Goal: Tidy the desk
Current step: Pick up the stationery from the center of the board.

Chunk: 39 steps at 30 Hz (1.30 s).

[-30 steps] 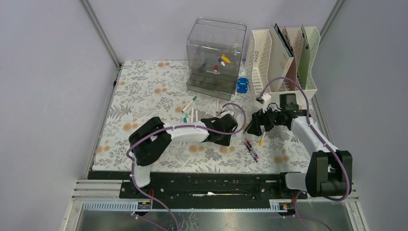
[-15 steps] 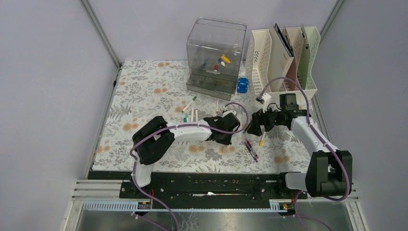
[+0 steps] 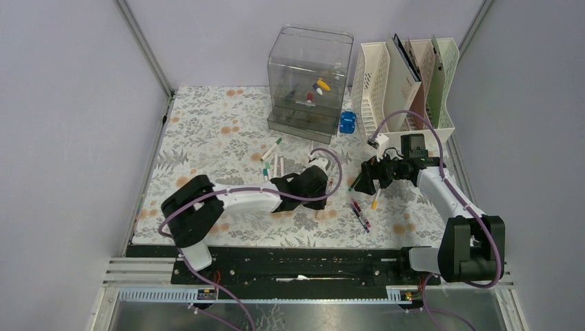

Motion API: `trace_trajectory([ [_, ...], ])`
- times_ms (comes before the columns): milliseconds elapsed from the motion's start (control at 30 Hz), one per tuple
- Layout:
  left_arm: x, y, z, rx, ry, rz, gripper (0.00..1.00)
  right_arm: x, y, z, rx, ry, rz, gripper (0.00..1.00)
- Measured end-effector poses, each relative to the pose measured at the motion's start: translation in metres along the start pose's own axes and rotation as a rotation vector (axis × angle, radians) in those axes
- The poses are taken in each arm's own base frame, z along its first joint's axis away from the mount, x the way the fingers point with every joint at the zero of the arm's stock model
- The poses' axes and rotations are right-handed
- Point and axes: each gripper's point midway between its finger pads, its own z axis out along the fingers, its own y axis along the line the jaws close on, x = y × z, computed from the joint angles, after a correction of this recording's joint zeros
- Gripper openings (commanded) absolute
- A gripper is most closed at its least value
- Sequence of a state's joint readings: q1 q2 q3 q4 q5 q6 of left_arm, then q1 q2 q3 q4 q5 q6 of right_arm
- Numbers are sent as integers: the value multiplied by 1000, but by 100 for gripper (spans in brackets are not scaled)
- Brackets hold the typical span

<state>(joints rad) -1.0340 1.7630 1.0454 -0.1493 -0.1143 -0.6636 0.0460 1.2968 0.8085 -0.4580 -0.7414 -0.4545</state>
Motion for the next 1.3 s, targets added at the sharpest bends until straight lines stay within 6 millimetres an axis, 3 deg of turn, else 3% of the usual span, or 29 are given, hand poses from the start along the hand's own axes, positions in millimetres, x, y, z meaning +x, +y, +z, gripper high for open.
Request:
trace_trajectory([
  [133,-19,-13,-17,114,-101,-46,0,0,0,0,0,0,0,89],
  [267,-37,-13,-31,212,-192,-135,0,-2,-1,0,1,-2,-2,89],
  [400,-50,-9,-46,300,-285,-238,0,-19,-8,0,6,-14,-14,89],
  [667,-83,-34,-73,475,-412,-336,0,-99,42,-7,-287,-207,218,88],
  [800,-93,-43,-82,531,-444,-371,0,-117,62,-9,-355,-220,240,87],
  [1000,-101,-49,-90,571,-471,-393,0,-121,84,0,-406,-187,266,84],
  [1200,-106,-52,-94,593,-490,-397,0,-121,83,12,-385,-161,296,64],
  [1300,-106,-52,-95,593,-491,-397,0,-126,84,17,-385,-154,295,45],
])
